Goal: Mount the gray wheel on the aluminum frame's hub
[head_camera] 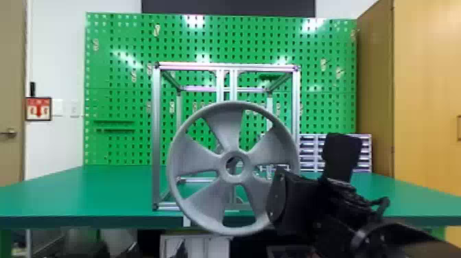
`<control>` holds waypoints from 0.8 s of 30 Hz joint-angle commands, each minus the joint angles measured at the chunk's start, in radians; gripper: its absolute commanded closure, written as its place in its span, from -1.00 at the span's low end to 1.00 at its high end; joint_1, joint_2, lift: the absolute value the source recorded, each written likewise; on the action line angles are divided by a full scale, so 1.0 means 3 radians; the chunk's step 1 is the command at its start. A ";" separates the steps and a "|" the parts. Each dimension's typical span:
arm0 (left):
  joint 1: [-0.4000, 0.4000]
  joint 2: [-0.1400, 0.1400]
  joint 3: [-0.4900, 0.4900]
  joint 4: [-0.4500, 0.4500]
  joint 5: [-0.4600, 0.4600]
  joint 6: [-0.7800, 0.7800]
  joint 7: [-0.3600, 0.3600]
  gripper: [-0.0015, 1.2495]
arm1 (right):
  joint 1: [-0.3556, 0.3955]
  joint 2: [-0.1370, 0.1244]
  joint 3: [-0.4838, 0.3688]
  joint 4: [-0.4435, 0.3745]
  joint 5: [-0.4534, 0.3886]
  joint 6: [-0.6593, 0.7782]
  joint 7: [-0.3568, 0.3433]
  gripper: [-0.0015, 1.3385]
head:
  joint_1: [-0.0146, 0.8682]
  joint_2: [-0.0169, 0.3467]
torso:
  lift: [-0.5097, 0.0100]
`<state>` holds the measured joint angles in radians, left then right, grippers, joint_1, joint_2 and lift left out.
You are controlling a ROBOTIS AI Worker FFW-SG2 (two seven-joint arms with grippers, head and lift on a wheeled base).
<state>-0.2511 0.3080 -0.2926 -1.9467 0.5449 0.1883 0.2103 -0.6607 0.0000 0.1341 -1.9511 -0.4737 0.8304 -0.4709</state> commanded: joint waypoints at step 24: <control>-0.0533 -0.0111 -0.0047 0.0143 0.0536 -0.0311 0.0173 -0.67 | 0.0029 0.0003 0.0064 0.0035 0.0096 -0.0073 0.0000 0.64 | -0.98 -0.87 | -0.96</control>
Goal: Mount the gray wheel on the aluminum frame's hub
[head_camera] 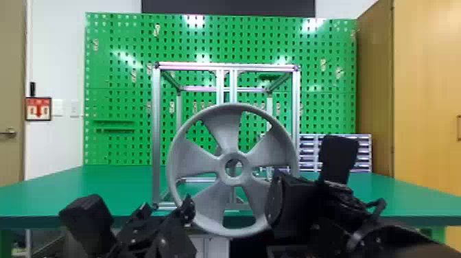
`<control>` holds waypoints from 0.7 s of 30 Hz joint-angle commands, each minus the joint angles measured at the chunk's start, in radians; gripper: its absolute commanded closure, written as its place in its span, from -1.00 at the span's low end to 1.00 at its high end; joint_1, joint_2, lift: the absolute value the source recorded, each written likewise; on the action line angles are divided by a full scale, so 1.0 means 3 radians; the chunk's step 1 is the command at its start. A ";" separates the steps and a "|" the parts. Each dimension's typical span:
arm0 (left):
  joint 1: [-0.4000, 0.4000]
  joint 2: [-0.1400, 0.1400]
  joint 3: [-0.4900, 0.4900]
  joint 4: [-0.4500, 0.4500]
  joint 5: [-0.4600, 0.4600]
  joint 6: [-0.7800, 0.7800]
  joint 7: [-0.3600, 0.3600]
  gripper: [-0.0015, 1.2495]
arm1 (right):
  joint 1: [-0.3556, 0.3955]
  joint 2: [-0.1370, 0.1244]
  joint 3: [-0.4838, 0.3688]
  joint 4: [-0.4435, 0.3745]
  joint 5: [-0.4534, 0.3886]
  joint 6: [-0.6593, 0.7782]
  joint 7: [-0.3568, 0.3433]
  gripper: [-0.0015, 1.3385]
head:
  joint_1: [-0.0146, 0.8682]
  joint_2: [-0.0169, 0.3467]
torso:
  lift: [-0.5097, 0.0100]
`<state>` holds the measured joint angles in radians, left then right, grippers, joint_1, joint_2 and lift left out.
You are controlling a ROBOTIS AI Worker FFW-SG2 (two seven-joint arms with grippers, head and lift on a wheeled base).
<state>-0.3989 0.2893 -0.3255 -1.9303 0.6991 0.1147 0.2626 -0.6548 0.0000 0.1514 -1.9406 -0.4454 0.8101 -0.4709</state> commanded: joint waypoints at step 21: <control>-0.0378 -0.0243 -0.0076 0.0580 -0.0009 -0.0347 0.0004 -0.43 | 0.0061 0.0003 0.0073 0.0000 -0.0024 -0.0077 0.0000 0.64 | -0.98 -0.87 | -0.96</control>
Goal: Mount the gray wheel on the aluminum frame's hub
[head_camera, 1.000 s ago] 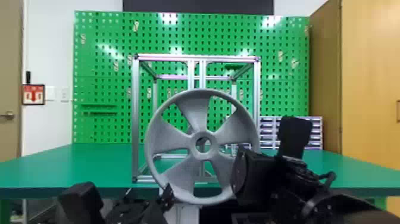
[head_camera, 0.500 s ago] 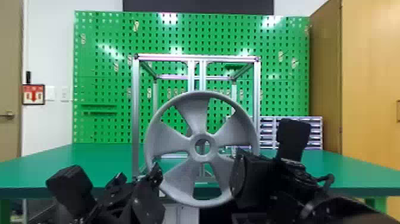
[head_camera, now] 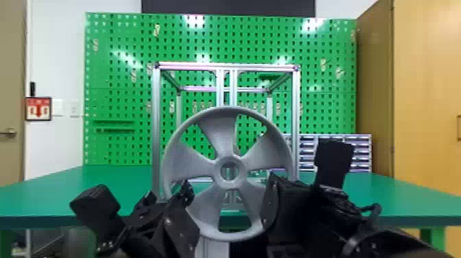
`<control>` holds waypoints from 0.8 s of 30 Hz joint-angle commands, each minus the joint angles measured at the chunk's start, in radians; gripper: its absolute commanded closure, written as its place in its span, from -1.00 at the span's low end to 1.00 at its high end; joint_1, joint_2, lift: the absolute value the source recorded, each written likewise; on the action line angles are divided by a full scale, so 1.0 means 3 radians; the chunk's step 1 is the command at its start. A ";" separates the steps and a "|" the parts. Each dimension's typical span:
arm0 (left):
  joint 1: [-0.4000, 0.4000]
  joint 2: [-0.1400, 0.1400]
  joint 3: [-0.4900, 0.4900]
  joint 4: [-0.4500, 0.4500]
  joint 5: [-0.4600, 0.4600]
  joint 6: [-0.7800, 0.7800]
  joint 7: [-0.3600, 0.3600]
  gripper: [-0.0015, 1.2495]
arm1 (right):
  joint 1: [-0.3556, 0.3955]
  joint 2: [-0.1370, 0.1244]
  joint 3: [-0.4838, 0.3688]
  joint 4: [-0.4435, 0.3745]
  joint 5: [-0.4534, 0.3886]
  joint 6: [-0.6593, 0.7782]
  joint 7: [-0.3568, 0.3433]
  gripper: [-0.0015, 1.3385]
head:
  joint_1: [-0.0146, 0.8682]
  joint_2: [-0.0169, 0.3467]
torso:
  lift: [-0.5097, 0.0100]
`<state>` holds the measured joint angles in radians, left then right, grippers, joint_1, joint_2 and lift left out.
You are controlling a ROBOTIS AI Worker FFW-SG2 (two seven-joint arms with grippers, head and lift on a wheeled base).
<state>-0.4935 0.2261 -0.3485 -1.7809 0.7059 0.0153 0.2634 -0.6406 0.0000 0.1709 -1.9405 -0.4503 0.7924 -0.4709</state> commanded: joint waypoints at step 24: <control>-0.0099 -0.0058 0.0022 0.0082 -0.0113 0.0077 0.0145 0.17 | 0.0029 0.0003 0.0024 -0.0036 -0.0023 -0.0156 0.0000 0.64 | -0.98 -0.87 | -0.96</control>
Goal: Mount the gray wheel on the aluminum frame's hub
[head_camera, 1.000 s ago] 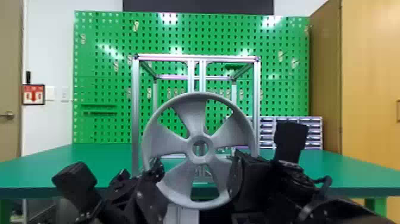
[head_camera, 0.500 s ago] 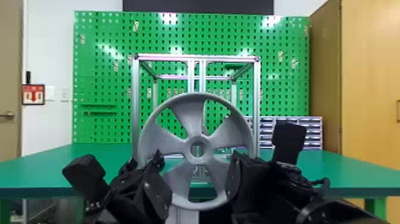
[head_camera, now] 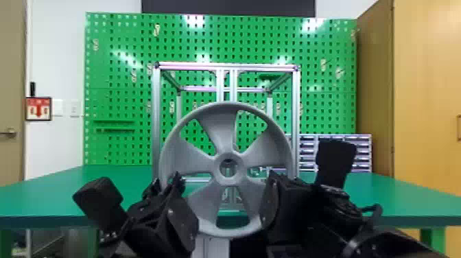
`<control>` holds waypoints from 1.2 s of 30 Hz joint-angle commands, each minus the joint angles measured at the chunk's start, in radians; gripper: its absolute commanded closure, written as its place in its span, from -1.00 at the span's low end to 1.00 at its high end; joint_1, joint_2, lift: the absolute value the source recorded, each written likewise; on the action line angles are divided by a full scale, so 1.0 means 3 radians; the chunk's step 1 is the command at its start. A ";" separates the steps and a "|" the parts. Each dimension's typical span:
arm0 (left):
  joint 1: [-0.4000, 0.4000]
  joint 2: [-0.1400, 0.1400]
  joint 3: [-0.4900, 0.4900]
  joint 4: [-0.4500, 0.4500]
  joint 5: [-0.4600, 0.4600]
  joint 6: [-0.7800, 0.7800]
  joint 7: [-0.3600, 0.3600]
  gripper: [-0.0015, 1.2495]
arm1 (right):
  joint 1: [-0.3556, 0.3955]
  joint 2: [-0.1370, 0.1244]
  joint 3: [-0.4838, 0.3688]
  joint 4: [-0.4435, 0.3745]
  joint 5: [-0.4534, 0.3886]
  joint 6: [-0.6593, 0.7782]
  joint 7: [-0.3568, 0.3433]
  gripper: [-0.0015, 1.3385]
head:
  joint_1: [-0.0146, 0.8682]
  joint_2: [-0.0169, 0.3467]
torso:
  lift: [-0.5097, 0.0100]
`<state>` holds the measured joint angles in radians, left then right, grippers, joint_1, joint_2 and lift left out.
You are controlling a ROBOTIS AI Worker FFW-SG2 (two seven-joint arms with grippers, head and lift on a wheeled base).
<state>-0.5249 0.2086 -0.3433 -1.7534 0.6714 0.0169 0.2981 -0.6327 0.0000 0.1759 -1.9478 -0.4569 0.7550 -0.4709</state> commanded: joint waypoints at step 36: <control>-0.0050 -0.0005 0.0009 -0.0087 -0.0157 0.0169 0.0182 0.48 | -0.0013 0.0003 0.0017 0.0009 0.0071 -0.0067 0.0000 0.64 | -0.98 -0.87 | -0.96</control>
<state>-0.5347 0.2085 -0.3424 -1.7808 0.6277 0.0657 0.3530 -0.6330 0.0000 0.1795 -1.9476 -0.4374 0.7364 -0.4709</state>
